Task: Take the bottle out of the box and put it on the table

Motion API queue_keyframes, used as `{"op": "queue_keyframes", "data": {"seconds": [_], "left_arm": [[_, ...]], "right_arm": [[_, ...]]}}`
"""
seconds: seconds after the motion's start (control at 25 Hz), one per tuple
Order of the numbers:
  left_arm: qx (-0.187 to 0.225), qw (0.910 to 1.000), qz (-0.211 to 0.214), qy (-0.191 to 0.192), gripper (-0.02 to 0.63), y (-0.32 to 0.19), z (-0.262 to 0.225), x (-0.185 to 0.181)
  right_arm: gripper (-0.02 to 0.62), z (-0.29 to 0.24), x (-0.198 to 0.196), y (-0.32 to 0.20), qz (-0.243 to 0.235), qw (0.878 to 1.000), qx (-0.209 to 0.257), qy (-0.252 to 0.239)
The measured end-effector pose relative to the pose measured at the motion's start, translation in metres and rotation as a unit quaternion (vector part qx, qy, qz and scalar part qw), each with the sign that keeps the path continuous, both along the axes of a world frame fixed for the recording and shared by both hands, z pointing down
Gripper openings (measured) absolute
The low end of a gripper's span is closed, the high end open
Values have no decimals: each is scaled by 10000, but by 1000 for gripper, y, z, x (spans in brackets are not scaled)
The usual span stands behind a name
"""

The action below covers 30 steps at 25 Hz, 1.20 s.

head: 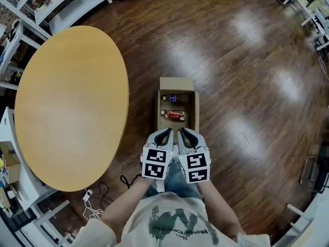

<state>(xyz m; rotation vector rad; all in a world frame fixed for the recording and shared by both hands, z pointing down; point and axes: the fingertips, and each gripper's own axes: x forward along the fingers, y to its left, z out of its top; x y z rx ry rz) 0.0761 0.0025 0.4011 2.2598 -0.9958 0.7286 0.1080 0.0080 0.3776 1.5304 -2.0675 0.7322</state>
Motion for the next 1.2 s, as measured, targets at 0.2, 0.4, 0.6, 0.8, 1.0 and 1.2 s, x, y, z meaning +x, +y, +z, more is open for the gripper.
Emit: {"op": "queue_keyframes", "data": {"seconds": [0.2,0.4,0.6,0.8,1.0,1.2], "left_arm": [[-55,9996,-52,-273,-3,-31,34,20],[-204,9987,-342,-333,-3,-60,79,14],[-226,9967,-632,-454,-3,-92,126,3],[-378,9942,-861,-518,-3,-96,192,-5],[-674,9924,-954,-377,-3,-87,257,-9],[-640,9925,-979,-349,-3,-90,303,-15]], "right_arm": [[28,39,14,-35,-333,9994,131,12],[28,88,18,-69,-905,9959,0,49],[28,141,28,-97,-1196,9926,-172,113],[28,218,31,-95,-1358,9893,-451,270],[40,300,33,-75,-1874,9782,-860,246],[51,362,32,-71,-2240,9686,-1003,403]]}}
